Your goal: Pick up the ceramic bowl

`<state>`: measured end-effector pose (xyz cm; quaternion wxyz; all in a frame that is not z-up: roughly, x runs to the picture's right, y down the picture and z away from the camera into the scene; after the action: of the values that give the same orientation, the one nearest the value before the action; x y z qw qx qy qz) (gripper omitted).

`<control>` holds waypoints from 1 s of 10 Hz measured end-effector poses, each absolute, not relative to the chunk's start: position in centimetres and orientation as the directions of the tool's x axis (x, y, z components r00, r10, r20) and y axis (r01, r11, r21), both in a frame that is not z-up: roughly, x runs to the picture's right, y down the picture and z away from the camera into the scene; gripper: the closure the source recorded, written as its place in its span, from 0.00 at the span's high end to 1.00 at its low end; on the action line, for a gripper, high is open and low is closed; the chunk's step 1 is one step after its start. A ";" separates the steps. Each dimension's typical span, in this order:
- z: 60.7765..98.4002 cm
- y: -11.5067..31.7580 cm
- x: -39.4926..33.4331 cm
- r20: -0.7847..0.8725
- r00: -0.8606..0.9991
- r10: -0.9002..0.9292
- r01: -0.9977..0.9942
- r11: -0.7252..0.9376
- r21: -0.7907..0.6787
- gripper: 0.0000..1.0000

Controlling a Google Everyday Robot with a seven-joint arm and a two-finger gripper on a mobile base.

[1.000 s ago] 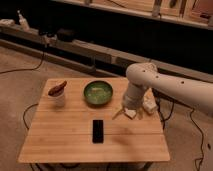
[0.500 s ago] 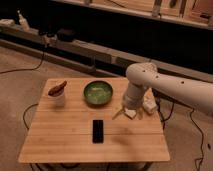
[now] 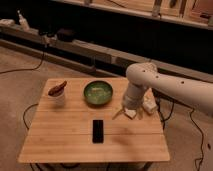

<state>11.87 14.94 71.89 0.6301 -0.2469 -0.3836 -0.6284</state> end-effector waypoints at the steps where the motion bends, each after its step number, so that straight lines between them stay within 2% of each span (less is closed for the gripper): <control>1: 72.0 14.8 12.0 0.790 -0.081 -0.608 0.982 0.088 0.168 0.80; 3: 73.8 12.5 12.4 0.726 -0.069 -0.684 0.980 0.088 0.176 0.80; 6: 76.2 7.5 12.1 0.562 -0.129 -0.817 0.957 0.045 0.285 0.80; 10: 75.8 3.4 11.1 0.356 -0.143 -0.923 0.905 0.024 0.425 0.80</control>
<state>11.14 3.39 75.82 0.6545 0.0160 -0.2893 -0.6983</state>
